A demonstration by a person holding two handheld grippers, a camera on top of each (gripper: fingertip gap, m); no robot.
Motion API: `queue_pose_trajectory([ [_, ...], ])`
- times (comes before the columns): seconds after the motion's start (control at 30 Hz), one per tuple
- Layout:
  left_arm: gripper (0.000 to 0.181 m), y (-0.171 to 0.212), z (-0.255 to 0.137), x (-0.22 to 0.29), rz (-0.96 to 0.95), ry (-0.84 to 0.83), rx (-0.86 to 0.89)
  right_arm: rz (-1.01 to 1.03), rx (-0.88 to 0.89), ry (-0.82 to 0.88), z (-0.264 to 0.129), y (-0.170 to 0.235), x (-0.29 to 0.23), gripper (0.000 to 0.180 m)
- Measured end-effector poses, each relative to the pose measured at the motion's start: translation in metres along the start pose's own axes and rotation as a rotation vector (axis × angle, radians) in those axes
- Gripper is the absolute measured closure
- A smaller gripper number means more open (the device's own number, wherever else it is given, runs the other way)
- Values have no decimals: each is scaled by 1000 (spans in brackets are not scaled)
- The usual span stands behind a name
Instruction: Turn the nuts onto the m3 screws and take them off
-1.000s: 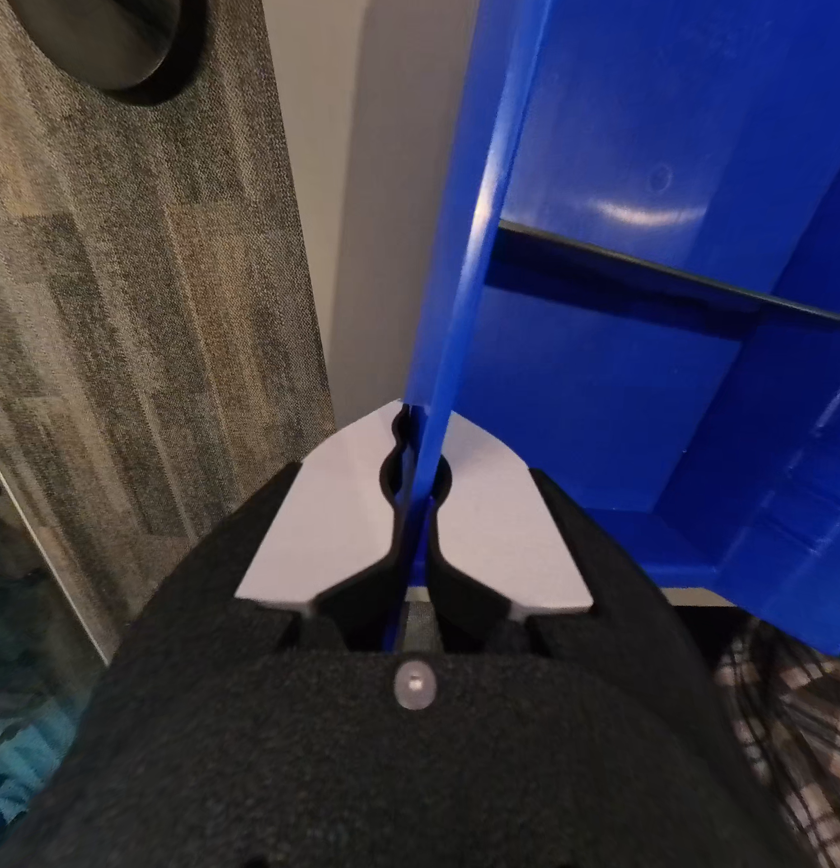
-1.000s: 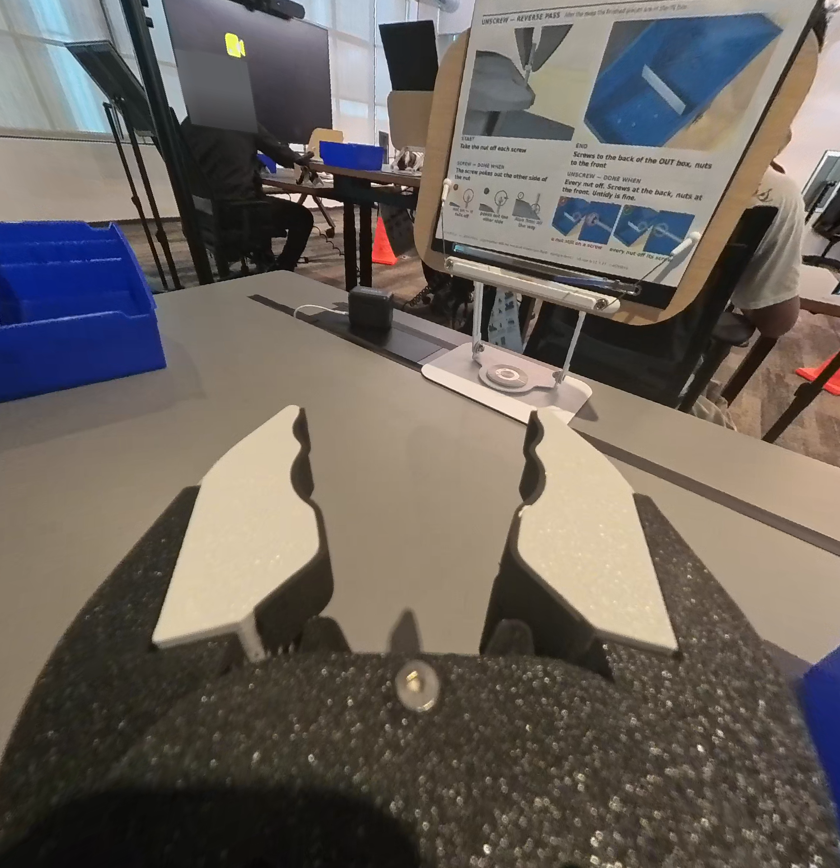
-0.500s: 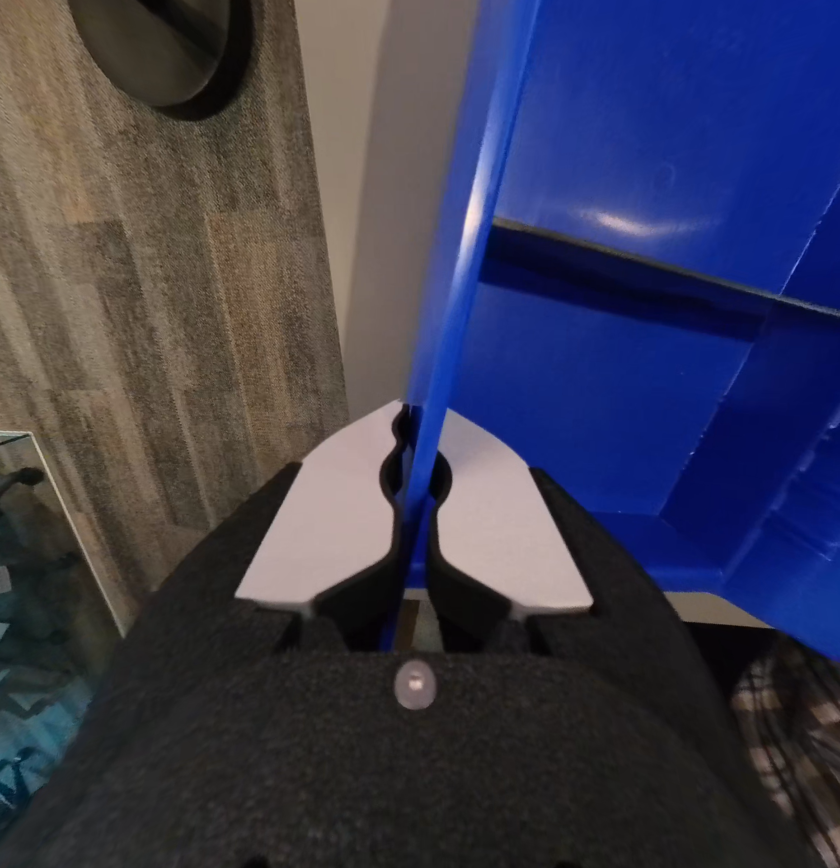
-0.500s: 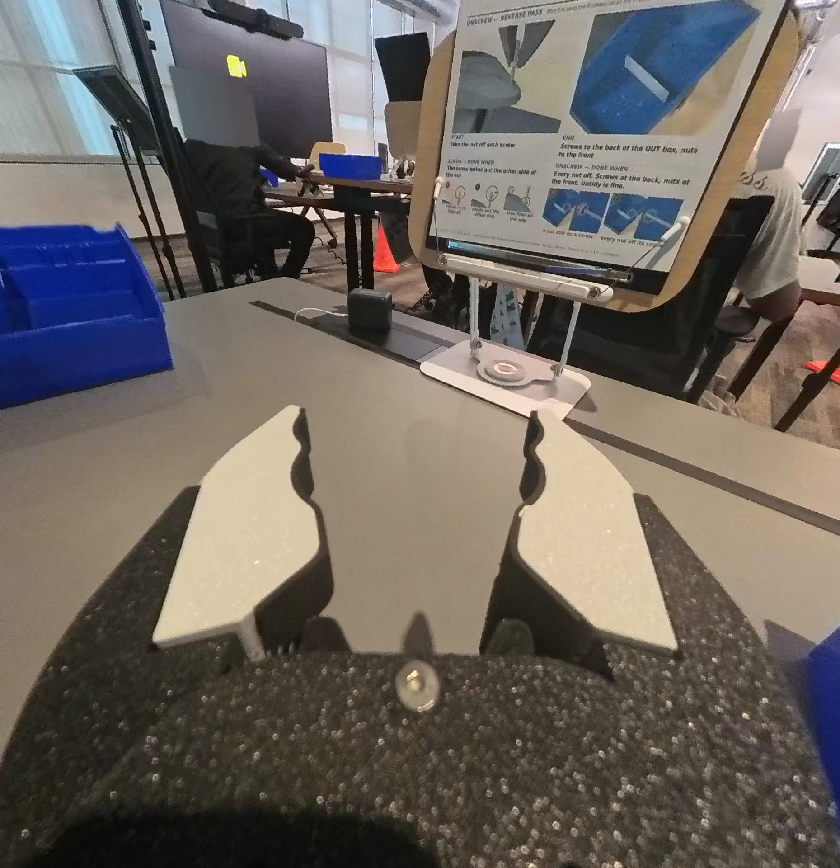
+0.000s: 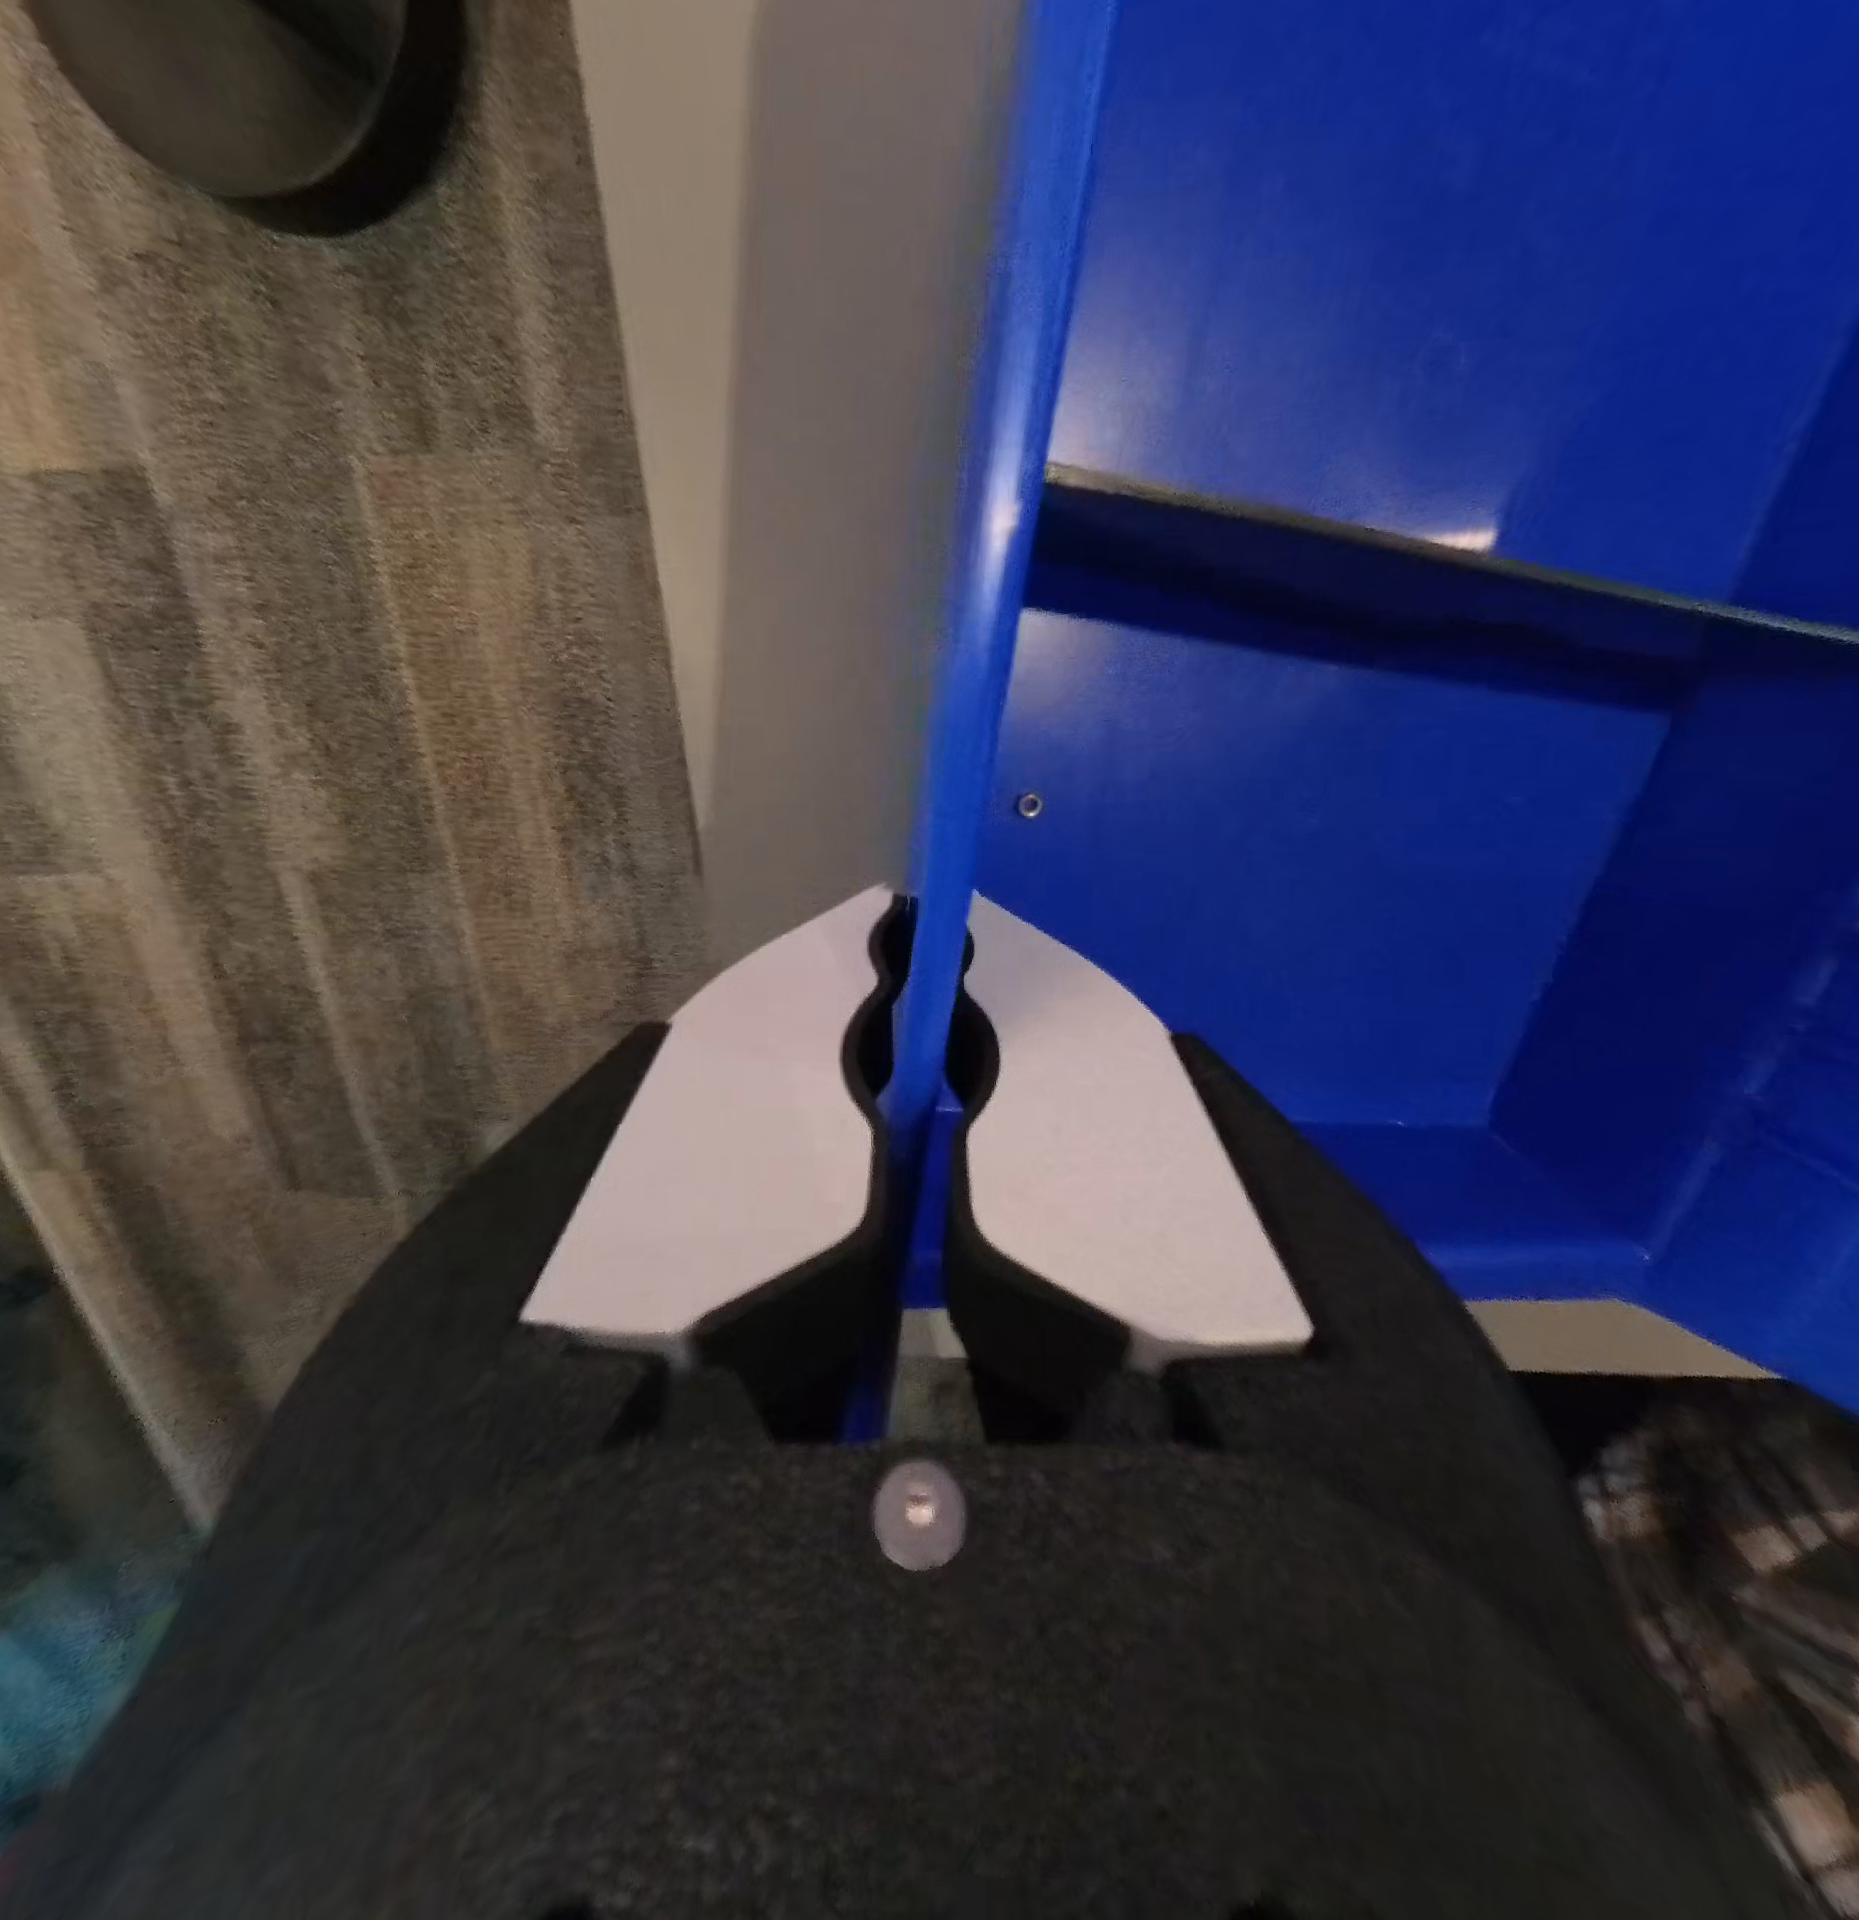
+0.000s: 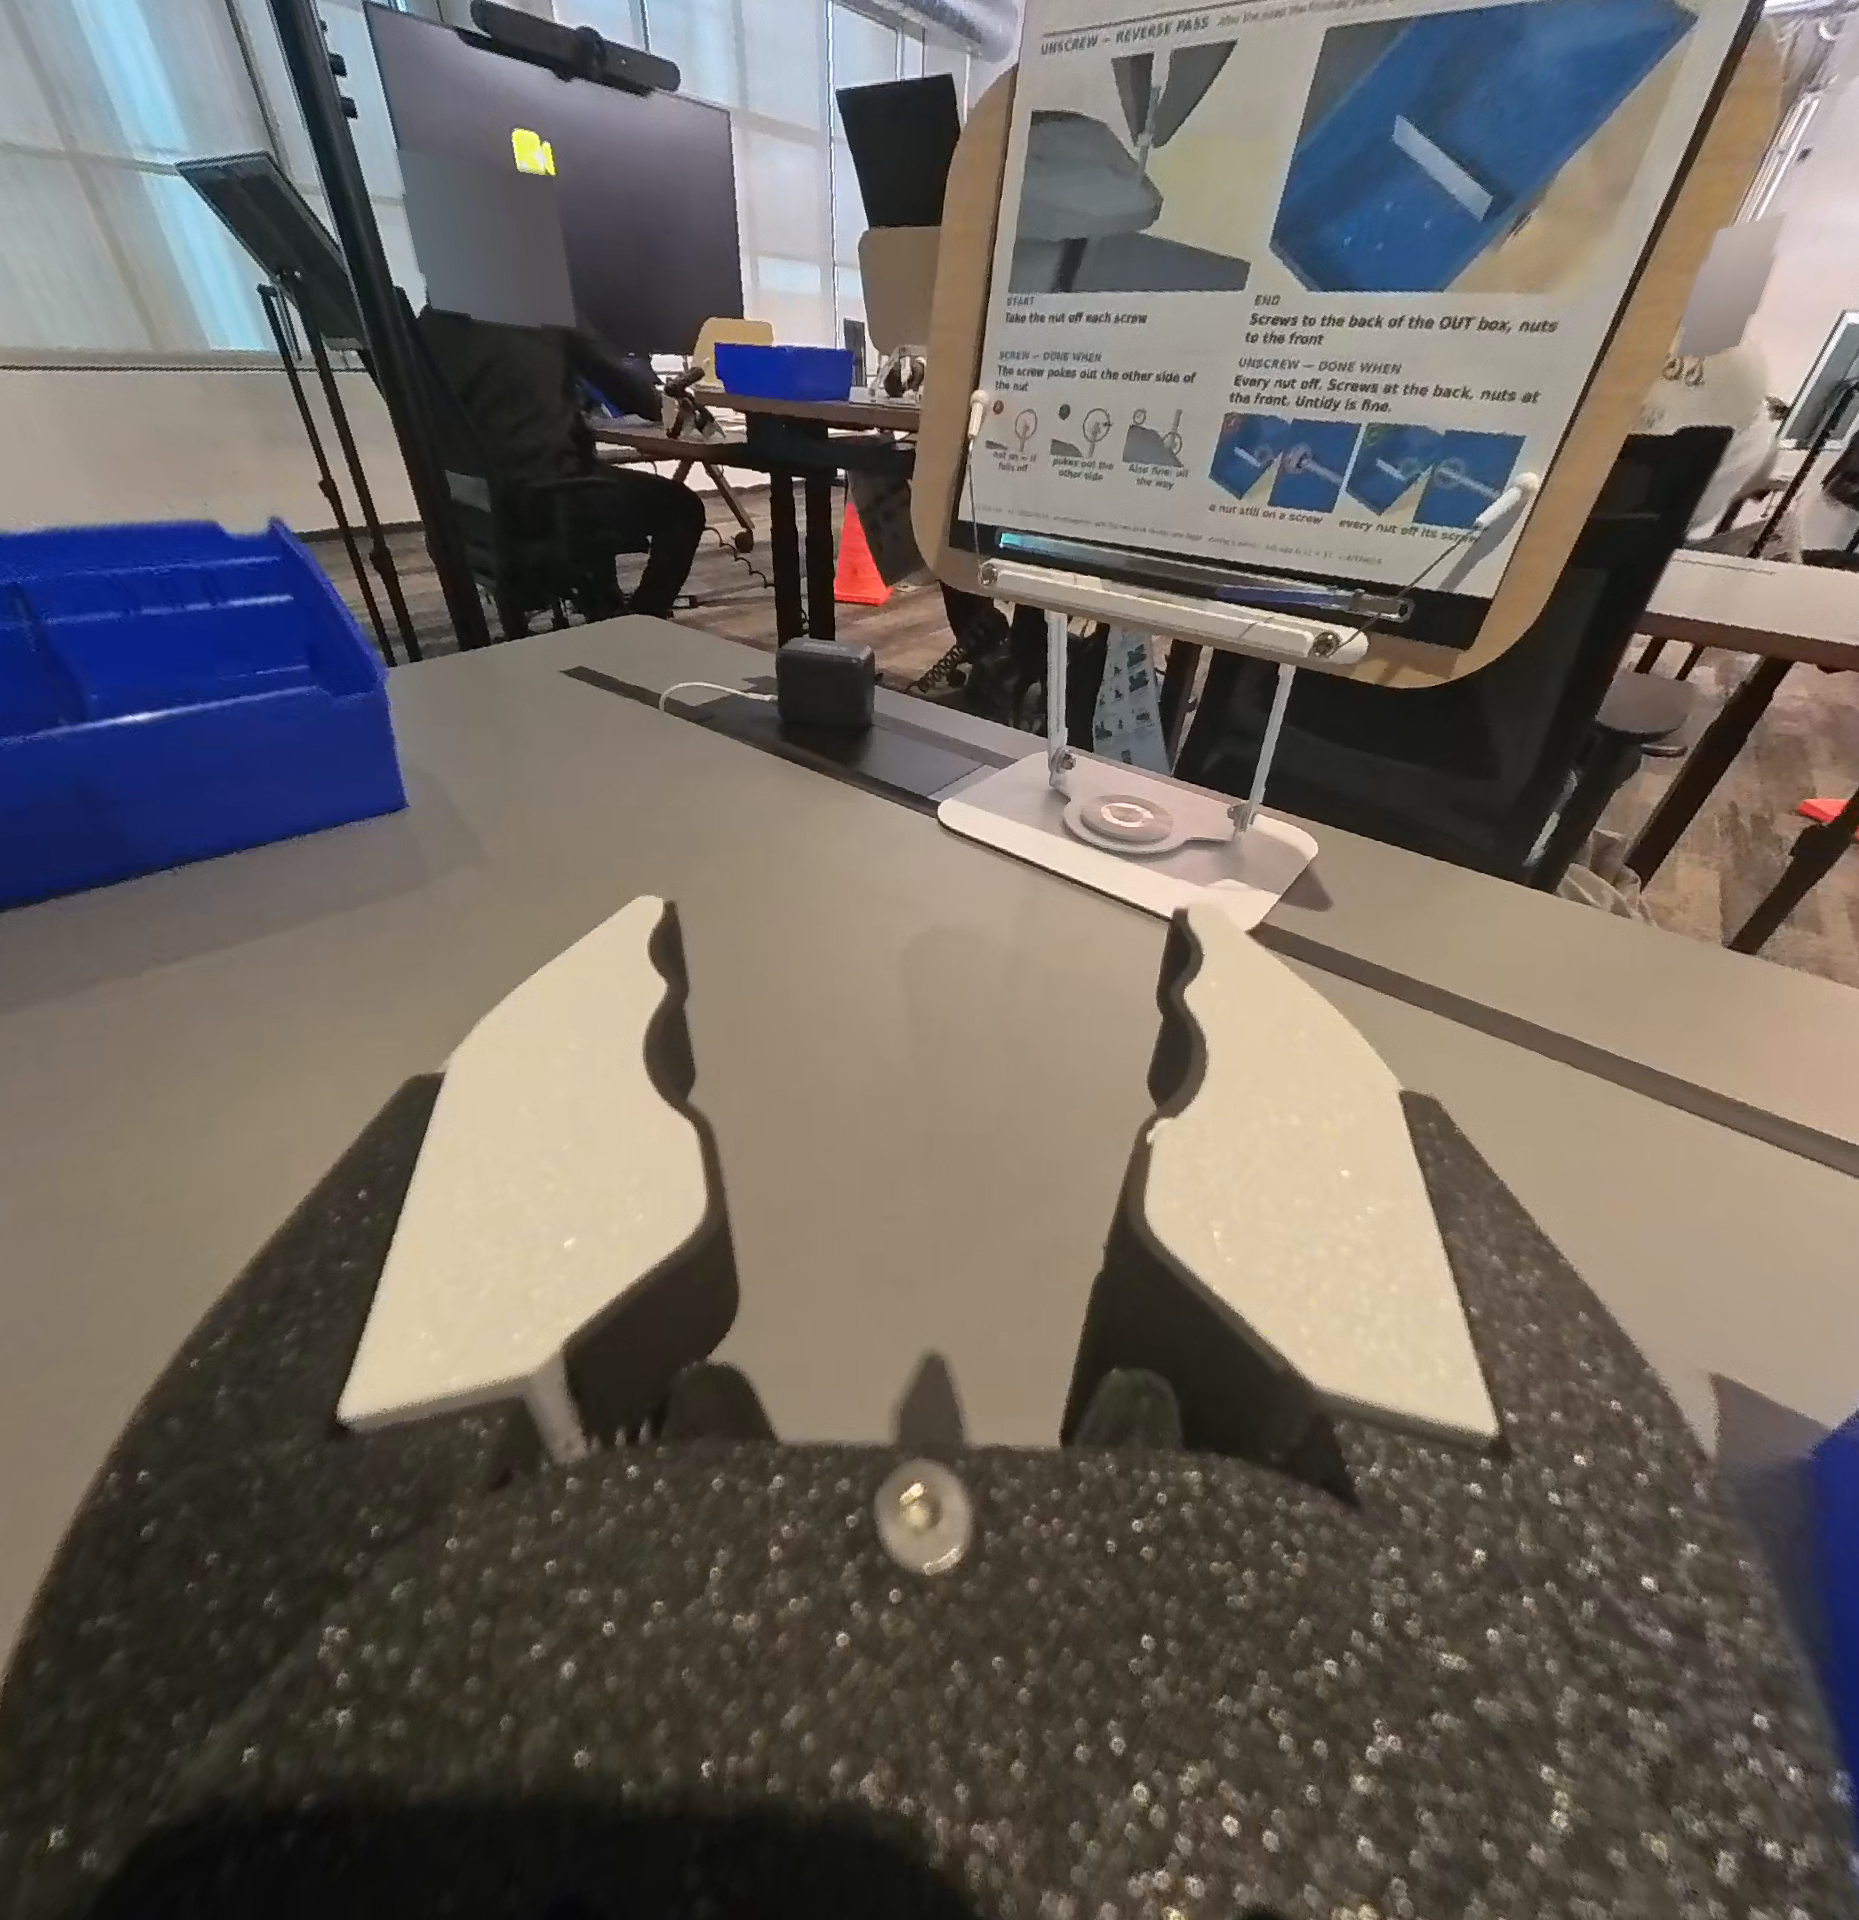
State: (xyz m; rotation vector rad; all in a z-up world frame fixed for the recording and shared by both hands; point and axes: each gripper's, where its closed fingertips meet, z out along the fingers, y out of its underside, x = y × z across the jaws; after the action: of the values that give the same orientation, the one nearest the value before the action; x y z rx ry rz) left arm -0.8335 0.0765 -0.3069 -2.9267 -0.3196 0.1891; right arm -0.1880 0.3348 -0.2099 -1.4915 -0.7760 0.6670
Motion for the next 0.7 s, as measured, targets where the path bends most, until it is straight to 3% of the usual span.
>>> queue_pose_trajectory([
  [0.23, 176, 15, 26, 13, -98, 198, -22, -5, -7, 10, -3, -1, 2, 93],
  [0.57, 176, 15, 38, 21, -89, 272, 30, -5, -5, -7, 1, -1, -4, 93],
  [0.7, 160, 9, 33, 15, -77, 256, 86, -3, -2, -3, -2, -1, -3, 93],
])
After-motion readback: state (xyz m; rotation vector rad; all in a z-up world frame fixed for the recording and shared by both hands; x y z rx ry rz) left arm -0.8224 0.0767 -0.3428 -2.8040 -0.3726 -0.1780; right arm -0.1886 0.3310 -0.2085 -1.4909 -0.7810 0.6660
